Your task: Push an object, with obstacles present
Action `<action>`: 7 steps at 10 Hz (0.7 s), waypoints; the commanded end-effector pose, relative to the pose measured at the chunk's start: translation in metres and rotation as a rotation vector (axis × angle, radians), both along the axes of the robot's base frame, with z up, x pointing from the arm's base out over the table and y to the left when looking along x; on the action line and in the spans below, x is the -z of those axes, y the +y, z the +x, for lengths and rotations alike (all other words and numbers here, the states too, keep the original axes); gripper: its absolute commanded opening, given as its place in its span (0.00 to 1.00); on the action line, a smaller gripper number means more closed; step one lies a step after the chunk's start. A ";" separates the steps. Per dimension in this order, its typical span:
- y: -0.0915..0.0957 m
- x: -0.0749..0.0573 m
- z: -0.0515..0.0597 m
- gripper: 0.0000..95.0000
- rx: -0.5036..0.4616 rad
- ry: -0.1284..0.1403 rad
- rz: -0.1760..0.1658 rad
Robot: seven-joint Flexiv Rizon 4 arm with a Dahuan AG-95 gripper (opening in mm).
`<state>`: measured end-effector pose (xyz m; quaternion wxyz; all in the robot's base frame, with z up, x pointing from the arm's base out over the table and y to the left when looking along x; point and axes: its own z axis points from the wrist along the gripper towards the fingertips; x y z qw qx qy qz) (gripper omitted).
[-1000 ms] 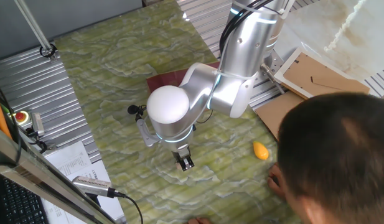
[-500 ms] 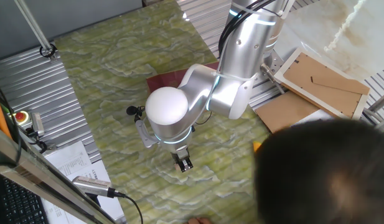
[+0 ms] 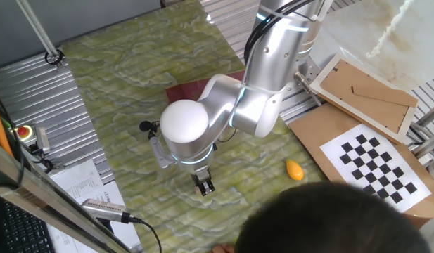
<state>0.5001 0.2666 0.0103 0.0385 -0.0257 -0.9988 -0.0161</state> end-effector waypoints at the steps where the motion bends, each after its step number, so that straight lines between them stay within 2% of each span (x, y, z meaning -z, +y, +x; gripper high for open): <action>1: 0.000 0.000 0.003 0.00 0.002 0.002 0.000; 4: -0.001 0.001 0.009 0.00 0.006 0.003 -0.001; 7: -0.001 0.001 0.010 0.00 0.003 0.003 -0.001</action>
